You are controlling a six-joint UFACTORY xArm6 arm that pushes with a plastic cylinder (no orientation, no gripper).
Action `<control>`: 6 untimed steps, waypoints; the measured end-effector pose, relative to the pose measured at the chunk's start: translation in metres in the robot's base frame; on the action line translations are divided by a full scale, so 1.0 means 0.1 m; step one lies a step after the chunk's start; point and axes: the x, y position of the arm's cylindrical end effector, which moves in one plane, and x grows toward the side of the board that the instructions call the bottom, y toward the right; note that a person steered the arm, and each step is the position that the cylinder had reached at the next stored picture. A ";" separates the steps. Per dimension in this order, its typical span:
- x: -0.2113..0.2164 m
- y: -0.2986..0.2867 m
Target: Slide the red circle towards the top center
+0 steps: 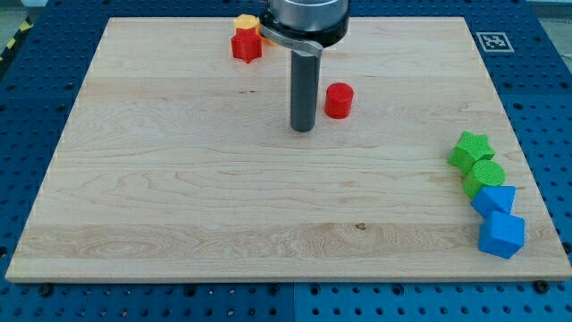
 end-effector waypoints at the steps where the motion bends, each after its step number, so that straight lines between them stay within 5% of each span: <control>1: 0.10 0.28; 2: 0.12 0.87; 6: -0.22 0.58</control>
